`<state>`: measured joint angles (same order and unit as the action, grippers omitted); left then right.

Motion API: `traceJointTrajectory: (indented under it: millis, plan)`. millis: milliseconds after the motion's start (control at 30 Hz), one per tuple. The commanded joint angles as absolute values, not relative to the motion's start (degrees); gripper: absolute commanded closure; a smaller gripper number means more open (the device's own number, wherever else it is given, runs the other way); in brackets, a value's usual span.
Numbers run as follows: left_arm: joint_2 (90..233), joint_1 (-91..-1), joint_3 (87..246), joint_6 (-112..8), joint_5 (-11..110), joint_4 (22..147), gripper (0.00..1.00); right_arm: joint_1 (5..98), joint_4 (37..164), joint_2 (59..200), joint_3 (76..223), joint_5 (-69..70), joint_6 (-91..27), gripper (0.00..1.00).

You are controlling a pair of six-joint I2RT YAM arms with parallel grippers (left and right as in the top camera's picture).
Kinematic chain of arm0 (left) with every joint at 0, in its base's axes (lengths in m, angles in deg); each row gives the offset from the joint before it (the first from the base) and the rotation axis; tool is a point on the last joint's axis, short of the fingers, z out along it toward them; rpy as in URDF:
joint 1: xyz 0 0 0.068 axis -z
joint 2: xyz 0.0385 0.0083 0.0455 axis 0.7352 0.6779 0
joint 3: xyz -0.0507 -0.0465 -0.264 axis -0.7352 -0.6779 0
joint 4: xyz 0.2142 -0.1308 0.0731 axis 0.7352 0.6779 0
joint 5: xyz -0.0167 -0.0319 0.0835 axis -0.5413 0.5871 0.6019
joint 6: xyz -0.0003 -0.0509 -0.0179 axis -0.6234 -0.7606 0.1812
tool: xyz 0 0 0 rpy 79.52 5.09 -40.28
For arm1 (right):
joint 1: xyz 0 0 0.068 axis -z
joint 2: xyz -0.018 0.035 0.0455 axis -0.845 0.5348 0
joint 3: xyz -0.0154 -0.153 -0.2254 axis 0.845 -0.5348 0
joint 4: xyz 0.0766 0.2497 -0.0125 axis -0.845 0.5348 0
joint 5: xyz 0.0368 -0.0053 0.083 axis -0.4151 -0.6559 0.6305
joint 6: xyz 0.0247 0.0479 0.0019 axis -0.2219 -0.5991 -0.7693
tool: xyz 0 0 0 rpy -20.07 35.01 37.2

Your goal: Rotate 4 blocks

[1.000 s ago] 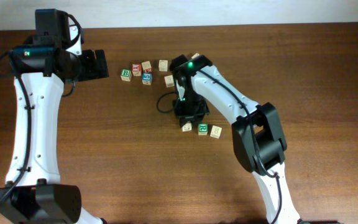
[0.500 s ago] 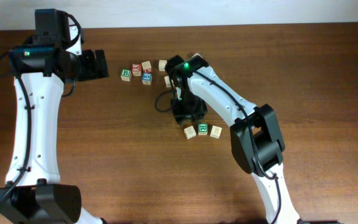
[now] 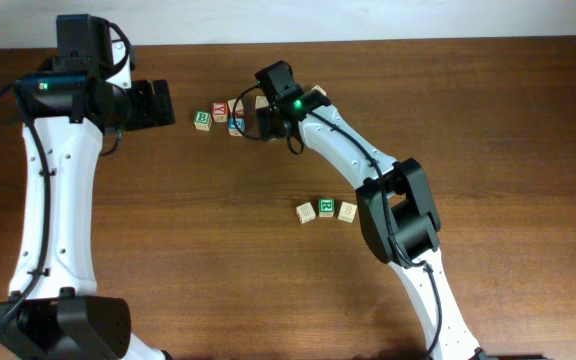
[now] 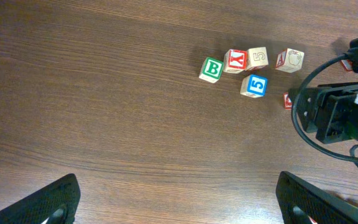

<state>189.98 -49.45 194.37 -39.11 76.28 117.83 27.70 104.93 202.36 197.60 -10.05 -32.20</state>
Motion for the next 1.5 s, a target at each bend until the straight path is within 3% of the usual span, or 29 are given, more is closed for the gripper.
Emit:
traceJointTrajectory:
  millis: [0,100,167,333,667,933,1000,1100,1200,1333,1467]
  plan:
    - [189.76,-49.74,195.39,-39.61,76.68,117.74,0.01,27.7,104.65,203.32,198.03,-11.12,-32.02,0.48]
    - [189.76,-49.74,195.39,-39.61,76.68,117.74,0.01,27.7,106.49,203.32,198.03,-10.14,-32.05,0.64]
    - [189.76,-49.74,195.39,-39.61,76.68,117.74,0.01,27.7,108.89,203.26,198.06,-7.34,-32.07,0.68]
    - [189.76,-49.74,195.39,-39.61,76.68,117.74,0.01,27.19,119.64,201.0,198.21,5.9,-32.29,0.7]
    - [189.76,-49.74,195.39,-39.61,76.68,117.74,0.01,25.18,146.86,197.51,198.21,14.45,-34.45,0.75]
    - [189.76,-49.74,195.39,-39.61,76.68,117.74,0.01,21.93,150.05,197.62,198.14,5.79,-37.27,0.73]
    - [189.76,-49.74,195.39,-39.61,76.68,117.74,0.01,21.84,150.05,197.62,198.14,4.53,-37.25,0.58]
    - [189.76,-49.74,195.39,-39.61,76.68,117.74,0.01,21.84,149.65,197.62,198.16,2.56,-37.23,0.51]
    - [189.76,-49.74,195.39,-39.61,76.68,117.74,0.01,22.17,149.63,196.46,201.66,2.47,-36.7,0.52]
    - [189.76,-49.74,195.39,-39.61,76.68,117.74,0.01,23.96,155.34,189.05,217.66,-2.29,-36.57,0.53]
    - [189.76,-49.74,195.39,-39.61,76.68,117.74,0.01,28.61,162.75,181.33,222.14,-2.56,-36.83,0.62]
